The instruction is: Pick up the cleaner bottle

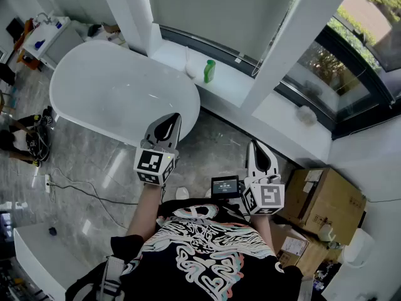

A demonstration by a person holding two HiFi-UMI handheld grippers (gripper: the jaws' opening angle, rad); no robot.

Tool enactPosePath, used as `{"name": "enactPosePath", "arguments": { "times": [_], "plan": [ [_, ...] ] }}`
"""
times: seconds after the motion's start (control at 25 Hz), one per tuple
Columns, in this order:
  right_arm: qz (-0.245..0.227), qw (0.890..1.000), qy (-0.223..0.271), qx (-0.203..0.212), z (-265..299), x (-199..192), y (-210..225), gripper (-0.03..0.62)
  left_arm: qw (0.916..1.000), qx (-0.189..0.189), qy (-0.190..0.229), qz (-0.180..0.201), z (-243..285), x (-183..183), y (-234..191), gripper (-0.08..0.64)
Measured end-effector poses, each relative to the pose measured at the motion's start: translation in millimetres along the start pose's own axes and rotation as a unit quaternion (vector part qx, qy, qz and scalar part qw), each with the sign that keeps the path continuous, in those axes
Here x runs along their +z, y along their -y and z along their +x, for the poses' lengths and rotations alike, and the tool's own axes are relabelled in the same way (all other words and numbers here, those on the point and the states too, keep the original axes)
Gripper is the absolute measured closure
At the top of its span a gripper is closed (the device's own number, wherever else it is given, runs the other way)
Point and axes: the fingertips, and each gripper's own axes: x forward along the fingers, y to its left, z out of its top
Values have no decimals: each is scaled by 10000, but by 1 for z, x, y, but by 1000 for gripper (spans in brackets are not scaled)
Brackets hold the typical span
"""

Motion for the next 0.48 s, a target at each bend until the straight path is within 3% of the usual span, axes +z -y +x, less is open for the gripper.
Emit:
{"name": "enactPosePath", "arguments": {
  "times": [0.48],
  "plan": [
    [80,9999,-41,120,5,-5,28,566,9999,114,-84,-69,14,-2,22,543]
  ]
}}
